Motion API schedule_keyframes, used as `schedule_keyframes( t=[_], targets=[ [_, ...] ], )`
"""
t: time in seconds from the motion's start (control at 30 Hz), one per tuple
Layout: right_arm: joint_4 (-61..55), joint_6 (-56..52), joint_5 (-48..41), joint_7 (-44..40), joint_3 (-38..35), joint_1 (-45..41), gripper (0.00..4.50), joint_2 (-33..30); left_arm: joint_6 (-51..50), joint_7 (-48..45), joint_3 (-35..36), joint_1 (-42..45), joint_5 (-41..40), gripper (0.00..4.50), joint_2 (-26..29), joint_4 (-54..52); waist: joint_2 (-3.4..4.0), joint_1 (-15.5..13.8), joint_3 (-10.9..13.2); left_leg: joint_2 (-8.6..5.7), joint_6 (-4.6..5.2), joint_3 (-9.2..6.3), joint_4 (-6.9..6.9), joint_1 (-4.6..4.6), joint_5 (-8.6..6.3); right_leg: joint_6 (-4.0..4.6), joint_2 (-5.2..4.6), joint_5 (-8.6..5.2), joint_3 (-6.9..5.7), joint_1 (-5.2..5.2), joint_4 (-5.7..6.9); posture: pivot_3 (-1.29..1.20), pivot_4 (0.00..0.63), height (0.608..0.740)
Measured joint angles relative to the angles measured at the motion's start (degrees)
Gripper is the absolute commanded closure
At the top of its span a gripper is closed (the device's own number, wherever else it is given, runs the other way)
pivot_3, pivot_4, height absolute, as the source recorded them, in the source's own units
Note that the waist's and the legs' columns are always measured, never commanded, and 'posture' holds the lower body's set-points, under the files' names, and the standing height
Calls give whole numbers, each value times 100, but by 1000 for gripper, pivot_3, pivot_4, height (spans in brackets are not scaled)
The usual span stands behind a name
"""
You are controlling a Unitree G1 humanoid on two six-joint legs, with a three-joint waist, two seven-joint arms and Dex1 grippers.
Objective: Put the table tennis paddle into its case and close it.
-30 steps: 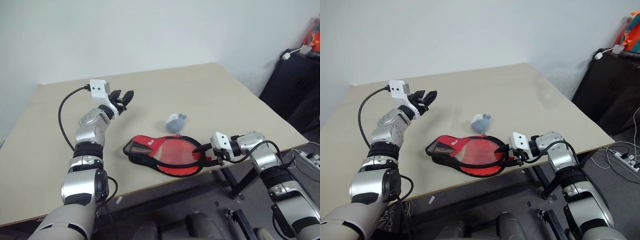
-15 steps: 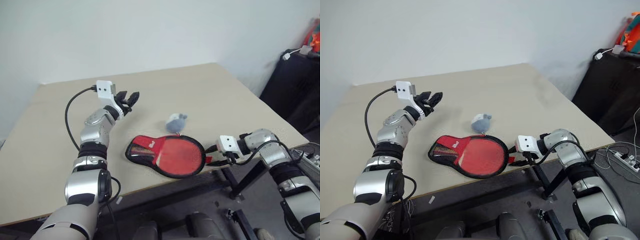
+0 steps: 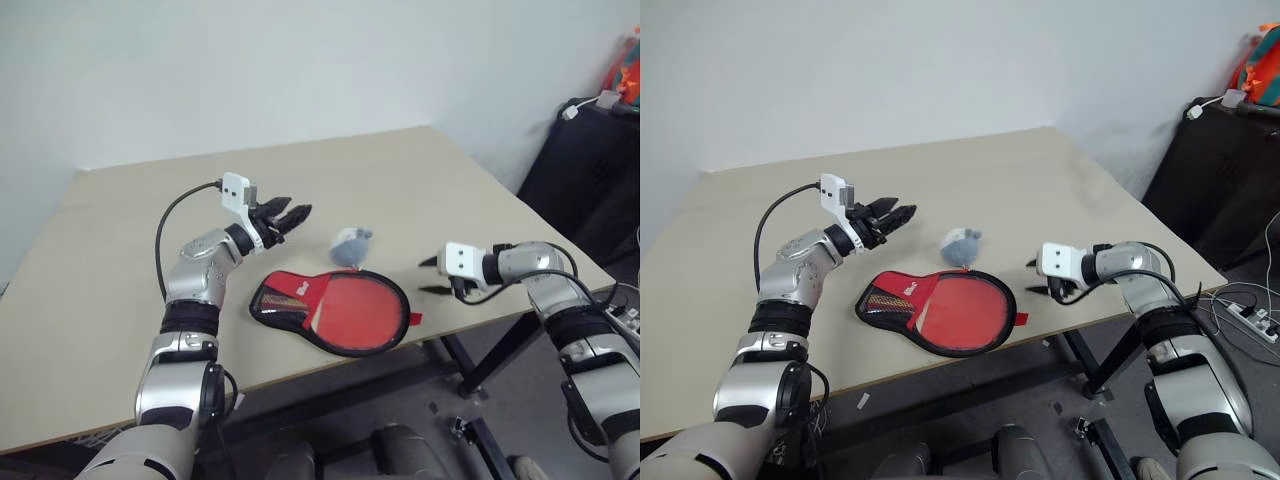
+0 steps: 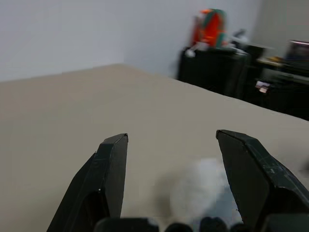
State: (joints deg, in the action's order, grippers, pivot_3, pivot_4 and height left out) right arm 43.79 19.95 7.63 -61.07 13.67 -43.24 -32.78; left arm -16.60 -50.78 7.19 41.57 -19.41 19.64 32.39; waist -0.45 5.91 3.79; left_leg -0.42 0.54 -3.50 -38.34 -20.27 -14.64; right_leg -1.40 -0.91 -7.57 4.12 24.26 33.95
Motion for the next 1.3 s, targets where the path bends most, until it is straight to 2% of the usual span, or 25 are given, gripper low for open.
schedule_keyframes(
  t=[0.23,0.43,0.6,0.77,0.8,0.83,0.87,1.03,1.3],
  targets=[
    [168,-740,-371,928,-547,-119,1951,704,-28,-1438,-1022,-250,192,1424,346,-507,1,-1,0,-1,2,3,1,0,1,1,3,-1,12,0,2,0,0,740],
    [164,-1484,-594,1503,-834,-128,1951,1014,804,-2208,-1782,-226,803,1424,510,-275,3,0,-1,-3,2,4,0,0,1,2,4,-1,18,0,1,0,0,740],
    [31,-1733,-594,1813,-888,-85,1911,1183,996,-2686,-2004,91,967,2372,362,286,3,1,0,-2,4,3,0,-3,2,2,6,-1,17,1,1,0,0,740],
    [-274,-1827,-595,1985,-897,125,1911,1301,1047,-3118,-2055,341,981,3832,264,537,3,6,0,-2,5,4,2,-3,1,1,7,-1,20,1,-1,0,0,740],
    [-284,-1862,-595,2007,-896,170,1911,1338,1047,-3190,-2077,359,982,3992,238,591,3,6,0,-2,5,3,2,-4,1,1,7,-1,19,1,0,0,0,740],
    [-303,-1903,-595,2022,-896,214,1911,1363,1049,-3264,-2099,370,982,4369,206,640,3,4,0,-2,5,4,2,-4,2,1,7,-1,19,1,0,0,0,740],
    [-346,-1936,-595,2042,-897,258,1911,1379,1053,-3321,-2136,376,984,4476,177,670,4,3,0,-2,5,3,2,-4,2,1,7,-1,20,1,0,0,0,740],
    [-575,-2105,-600,2214,-954,337,1911,1393,1343,-3417,-2312,403,1223,4476,60,921,4,4,0,-2,6,3,1,-3,2,1,8,-1,23,1,0,0,0,740],
    [-836,-2566,-776,2568,-1141,378,1911,1459,1858,-2948,-2454,450,1769,4476,-166,1581,4,3,0,-2,6,3,2,-4,2,1,9,-1,24,2,0,0,0,740]
  ],
)
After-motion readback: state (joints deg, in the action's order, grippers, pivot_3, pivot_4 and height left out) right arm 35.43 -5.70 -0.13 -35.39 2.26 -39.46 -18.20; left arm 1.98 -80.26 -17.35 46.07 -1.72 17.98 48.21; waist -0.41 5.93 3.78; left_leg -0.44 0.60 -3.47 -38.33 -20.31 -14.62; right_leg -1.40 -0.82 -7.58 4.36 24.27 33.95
